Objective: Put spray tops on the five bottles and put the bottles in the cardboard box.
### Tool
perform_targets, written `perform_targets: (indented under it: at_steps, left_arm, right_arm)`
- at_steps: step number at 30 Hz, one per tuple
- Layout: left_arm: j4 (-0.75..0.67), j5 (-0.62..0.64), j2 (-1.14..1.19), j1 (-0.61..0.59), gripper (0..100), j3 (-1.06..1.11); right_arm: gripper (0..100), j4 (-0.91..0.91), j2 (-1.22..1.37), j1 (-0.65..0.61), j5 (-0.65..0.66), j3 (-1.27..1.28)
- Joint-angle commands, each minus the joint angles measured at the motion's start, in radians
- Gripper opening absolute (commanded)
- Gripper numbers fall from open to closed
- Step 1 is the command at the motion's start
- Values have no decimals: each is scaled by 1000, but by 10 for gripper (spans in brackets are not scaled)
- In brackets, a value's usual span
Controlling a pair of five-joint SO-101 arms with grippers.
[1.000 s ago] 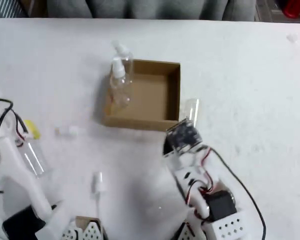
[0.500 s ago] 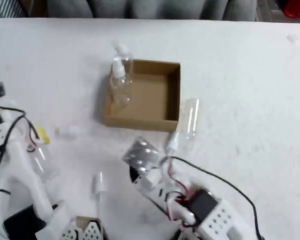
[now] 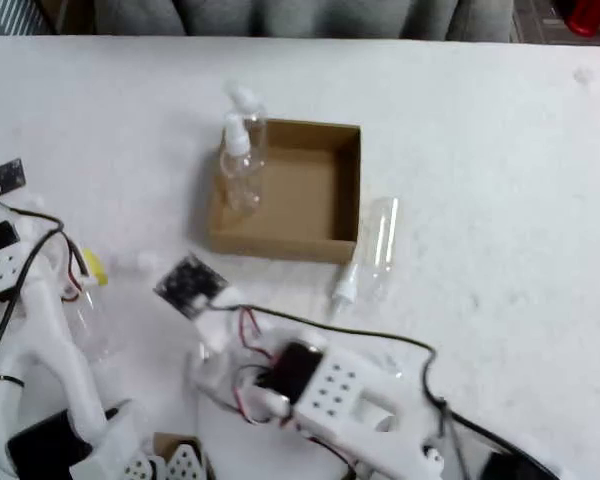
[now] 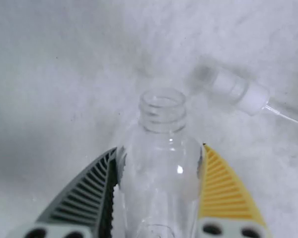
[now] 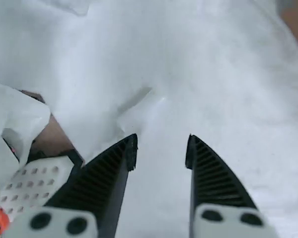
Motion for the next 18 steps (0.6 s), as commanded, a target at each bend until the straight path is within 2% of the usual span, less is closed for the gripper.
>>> perform_targets:
  at_steps: [1, 7, 13, 18]
  left_arm:
    - [-21, -8, -53, 12, 20, -11]
    - [-23, -8, -53, 15, 20, -14]
    - [-25, -8, -53, 13, 20, -14]
    - [-58, -8, -53, 12, 20, -8]
  right_arm:
    - [105, -35, 102, -8, -91, -147]
    - [95, -36, 251, -24, -180, -224]
    - [96, -85, 346, -25, -193, -227]
    - [180, -93, 367, -48, -230, -224]
